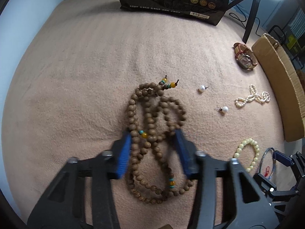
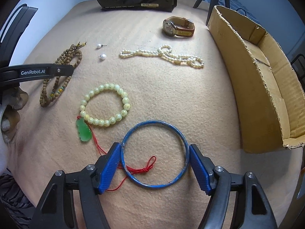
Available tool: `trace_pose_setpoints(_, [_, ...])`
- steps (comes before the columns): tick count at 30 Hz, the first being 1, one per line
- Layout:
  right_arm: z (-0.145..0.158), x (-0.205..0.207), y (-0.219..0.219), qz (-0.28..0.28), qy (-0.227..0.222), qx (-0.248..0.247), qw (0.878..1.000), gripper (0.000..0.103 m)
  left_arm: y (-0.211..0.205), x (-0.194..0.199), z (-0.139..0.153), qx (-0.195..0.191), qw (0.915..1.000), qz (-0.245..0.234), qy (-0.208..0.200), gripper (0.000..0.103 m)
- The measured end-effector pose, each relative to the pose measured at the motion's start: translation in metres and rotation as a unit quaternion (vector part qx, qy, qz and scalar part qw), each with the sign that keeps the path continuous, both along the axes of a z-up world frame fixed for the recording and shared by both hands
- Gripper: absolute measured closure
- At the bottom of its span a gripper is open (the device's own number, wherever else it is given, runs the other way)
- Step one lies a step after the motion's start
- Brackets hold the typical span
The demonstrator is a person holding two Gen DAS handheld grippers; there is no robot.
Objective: Organize jewelry
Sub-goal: 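Grasp the blue bangle with the right tool while the left tool grasps the brown bead necklace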
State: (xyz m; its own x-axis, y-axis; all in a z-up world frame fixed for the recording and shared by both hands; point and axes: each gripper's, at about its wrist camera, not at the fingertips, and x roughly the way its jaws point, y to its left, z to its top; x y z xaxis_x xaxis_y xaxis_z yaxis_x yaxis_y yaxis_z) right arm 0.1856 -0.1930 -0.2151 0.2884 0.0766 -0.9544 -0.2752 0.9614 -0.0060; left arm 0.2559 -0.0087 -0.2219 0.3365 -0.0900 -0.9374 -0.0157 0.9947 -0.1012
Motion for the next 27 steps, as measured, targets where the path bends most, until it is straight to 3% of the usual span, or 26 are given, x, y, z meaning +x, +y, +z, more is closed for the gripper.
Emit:
trace_pose_setpoints(2, [0.001,-0.001,-0.001,0.000,-0.001,0.002,1.000,0.030,0.003,0.001,0.001,-0.014,0.9999,0.000,0.003,0.086])
trace_pose_setpoints(11, [0.021,-0.005,-0.012,0.000,-0.019,0.010,1.000,0.030,0.027,0.002,0.015,-0.054,0.9983,0.022,-0.005,0.093])
trace_pose_setpoints(16, [0.040,-0.005,-0.015,0.001,-0.036,0.020,0.999,0.030,0.040,-0.003,0.032,-0.065,0.9971,0.031,-0.025,0.093])
trace_pose_setpoints(18, [0.044,-0.006,-0.017,-0.001,-0.042,0.023,0.999,0.030,0.045,-0.006,0.038,-0.070,0.9965,0.034,-0.032,0.099])
trace_pose_setpoints(27, [0.072,-0.008,-0.026,-0.010,-0.079,0.045,0.996,0.030,0.047,-0.014,0.075,-0.085,0.9929,0.034,-0.076,0.099])
